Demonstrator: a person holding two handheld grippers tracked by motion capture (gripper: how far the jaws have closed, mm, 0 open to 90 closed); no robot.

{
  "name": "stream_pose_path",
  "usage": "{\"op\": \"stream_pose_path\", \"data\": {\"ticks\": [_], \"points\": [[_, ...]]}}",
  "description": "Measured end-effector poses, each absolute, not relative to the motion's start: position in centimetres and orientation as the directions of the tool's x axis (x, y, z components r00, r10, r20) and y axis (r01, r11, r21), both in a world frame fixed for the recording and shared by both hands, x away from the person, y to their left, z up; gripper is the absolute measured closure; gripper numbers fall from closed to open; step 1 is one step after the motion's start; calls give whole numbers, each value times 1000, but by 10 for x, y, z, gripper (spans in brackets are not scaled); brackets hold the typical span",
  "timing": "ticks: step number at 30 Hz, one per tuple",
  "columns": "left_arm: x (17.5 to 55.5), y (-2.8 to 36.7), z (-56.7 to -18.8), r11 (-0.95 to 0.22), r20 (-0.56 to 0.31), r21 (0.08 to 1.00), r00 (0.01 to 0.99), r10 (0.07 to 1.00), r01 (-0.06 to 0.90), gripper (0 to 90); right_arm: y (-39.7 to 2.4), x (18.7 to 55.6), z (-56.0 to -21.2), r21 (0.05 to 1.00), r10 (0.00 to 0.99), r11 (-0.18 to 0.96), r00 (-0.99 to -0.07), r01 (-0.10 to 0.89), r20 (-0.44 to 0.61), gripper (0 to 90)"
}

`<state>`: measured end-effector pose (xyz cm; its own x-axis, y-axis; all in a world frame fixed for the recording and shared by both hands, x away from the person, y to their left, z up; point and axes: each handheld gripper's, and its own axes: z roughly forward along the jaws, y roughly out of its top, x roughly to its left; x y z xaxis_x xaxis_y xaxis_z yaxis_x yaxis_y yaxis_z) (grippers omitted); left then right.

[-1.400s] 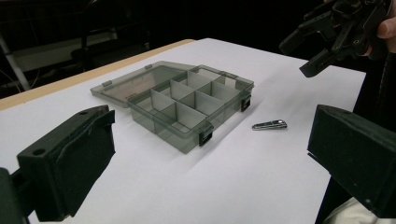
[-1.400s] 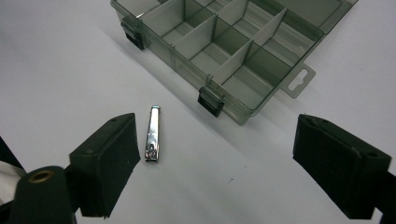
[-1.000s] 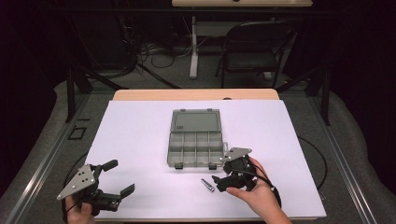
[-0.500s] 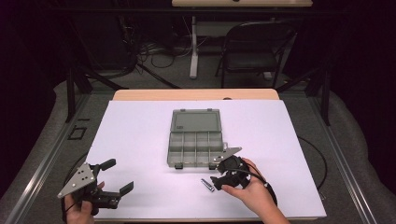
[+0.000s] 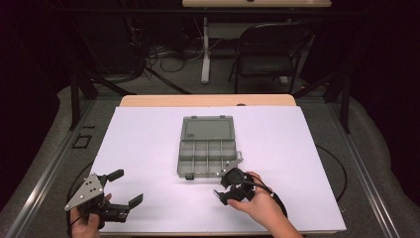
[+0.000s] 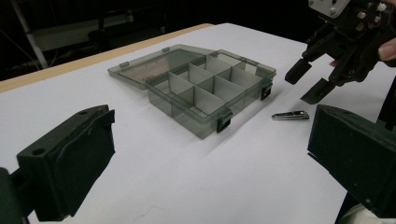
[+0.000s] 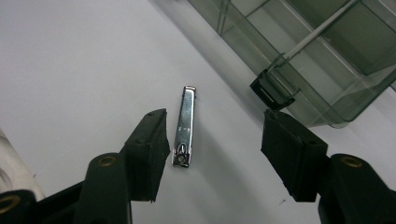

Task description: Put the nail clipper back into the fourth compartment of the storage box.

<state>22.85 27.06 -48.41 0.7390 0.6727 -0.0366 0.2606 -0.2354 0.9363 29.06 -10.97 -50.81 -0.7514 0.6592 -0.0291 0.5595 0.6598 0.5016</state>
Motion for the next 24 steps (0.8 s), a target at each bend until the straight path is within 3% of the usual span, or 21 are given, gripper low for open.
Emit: {"op": "stream_pose_path", "data": {"ticks": [5, 9, 24], "points": [[229, 270, -484, -235, -40, 936, 745, 666, 261, 3, -104, 289, -511, 475, 676, 650, -736, 593, -7, 437], [229, 270, -485, -237, -42, 935, 745, 666, 264, 3, -103, 289, -513, 478, 679, 644, -734, 597, 3, 527], [229, 270, -485, -239, -46, 933, 747, 663, 270, 3, -99, 287, -523, 408, 703, 630, -708, 661, 63, 681]]}}
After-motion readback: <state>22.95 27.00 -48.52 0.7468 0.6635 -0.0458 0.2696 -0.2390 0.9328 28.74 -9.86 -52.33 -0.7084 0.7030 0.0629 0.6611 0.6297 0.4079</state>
